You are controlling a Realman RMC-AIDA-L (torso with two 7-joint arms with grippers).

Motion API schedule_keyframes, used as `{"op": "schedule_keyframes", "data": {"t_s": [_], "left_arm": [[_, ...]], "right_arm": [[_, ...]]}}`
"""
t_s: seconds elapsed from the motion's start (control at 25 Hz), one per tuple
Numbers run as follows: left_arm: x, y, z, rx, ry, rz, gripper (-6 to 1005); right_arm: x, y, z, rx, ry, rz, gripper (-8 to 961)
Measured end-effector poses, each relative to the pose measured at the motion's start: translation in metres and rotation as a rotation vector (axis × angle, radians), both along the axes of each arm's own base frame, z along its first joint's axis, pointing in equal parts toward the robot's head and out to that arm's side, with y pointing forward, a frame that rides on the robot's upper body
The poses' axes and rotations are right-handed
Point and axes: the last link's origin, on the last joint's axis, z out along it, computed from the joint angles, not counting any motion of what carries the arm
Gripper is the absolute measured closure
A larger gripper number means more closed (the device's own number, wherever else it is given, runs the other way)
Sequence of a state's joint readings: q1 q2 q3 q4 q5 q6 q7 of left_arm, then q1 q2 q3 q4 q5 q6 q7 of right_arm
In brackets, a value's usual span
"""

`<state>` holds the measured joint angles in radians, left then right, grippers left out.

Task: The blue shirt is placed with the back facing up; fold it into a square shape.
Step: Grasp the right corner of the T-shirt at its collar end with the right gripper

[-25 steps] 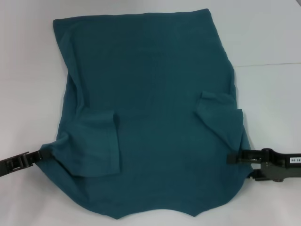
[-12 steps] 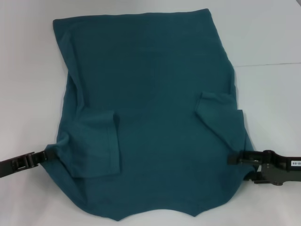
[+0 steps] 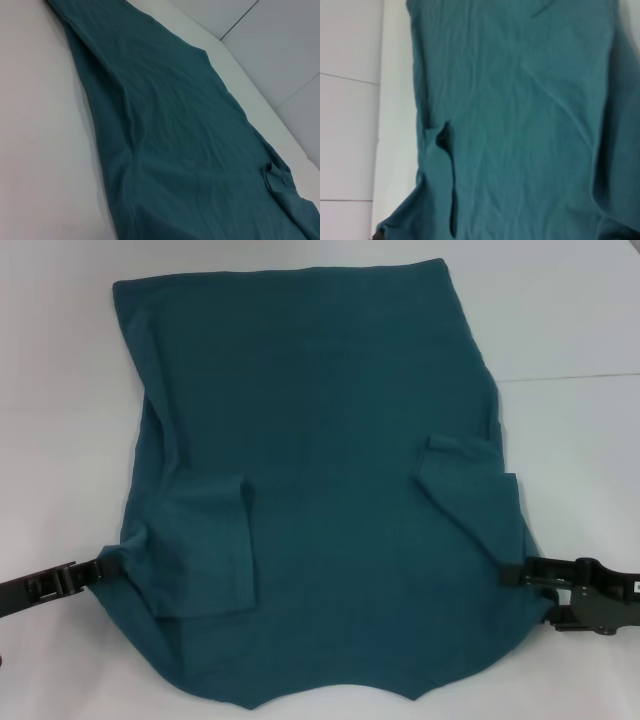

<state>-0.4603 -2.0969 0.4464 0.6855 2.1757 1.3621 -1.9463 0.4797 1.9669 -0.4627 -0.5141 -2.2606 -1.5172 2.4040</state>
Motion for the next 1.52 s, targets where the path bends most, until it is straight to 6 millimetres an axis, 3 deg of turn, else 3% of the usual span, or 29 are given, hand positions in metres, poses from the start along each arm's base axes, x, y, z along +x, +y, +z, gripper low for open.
{"op": "schedule_keyframes", "data": {"t_s": [0.92, 1.52], "left_arm": [[0.001, 0.005, 0.002, 0.01, 0.008, 0.006, 984], [-0.005, 0.005, 0.014, 0.04, 0.009, 0.025, 984]], "right_arm": [[0.016, -0.004, 0.006, 0.023, -0.031, -0.078, 112], [0.022, -0.013, 0.013, 0.034, -0.035, -0.09, 116]]}}
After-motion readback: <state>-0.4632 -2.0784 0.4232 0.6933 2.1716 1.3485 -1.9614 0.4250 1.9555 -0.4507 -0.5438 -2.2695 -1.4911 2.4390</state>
